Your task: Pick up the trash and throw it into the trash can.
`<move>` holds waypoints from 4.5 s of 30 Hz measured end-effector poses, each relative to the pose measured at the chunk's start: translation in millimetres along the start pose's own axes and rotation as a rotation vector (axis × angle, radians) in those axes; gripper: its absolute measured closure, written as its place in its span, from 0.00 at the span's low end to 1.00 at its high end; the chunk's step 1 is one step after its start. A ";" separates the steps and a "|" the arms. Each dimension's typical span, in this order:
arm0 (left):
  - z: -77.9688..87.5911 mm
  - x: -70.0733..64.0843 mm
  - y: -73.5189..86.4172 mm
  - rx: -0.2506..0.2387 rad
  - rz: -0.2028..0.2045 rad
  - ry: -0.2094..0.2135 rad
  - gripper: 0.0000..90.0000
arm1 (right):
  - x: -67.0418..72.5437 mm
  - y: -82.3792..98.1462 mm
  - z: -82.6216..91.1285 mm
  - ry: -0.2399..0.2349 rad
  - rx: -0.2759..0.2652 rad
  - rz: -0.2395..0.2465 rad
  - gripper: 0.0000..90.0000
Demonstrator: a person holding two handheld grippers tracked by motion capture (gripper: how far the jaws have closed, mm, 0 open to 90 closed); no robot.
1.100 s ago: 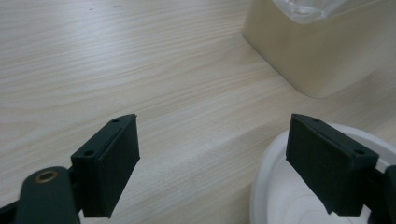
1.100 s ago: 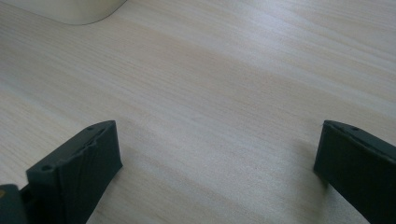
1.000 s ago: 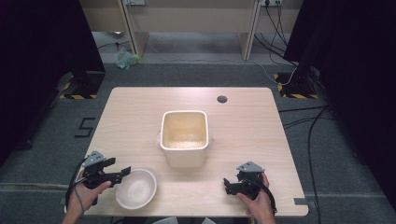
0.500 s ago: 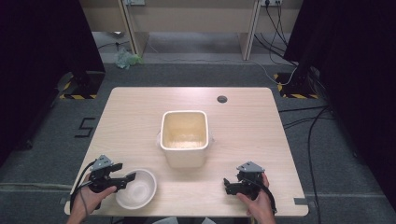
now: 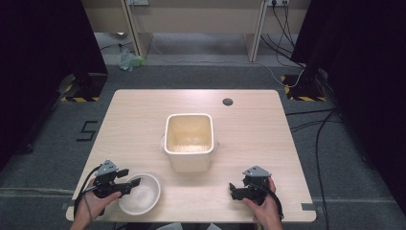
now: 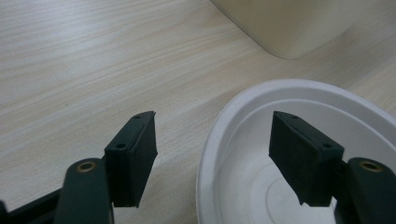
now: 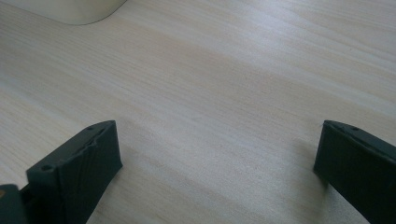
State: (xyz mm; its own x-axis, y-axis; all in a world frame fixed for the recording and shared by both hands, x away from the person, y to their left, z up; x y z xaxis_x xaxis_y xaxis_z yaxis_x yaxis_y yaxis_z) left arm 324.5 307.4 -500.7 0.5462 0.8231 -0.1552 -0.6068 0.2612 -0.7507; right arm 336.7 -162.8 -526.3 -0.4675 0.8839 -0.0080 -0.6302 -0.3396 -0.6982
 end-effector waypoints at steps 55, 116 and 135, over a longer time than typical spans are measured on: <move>43.5 7.4 -72.9 -0.108 -0.088 0.132 0.92 | 0.0 0.0 0.0 0.000 0.000 0.000 0.01; 60.2 -0.8 -191.3 -0.196 -0.159 0.163 0.92 | 0.0 0.0 -0.1 0.000 -0.002 -0.001 0.01; 23.6 -32.0 -226.0 -0.170 -0.208 0.200 0.92 | 0.0 0.0 -0.1 0.000 -0.002 -0.001 0.01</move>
State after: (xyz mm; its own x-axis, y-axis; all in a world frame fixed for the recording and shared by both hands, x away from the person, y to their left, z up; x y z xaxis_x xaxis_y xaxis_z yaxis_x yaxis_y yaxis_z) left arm 430.5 233.9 -310.9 0.7611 0.6412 -0.0977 -0.3748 0.3118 -0.8731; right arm 336.7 -162.8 -526.4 -0.4674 0.8840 -0.0074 -0.6293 -0.3386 -0.6996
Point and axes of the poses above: each handheld gripper's, and its own axes: z roughly backward along the jaws, y roughly out of its underside, x roughly to its left, the point moved 1 cm from there along -z, roughly forward along the jaws
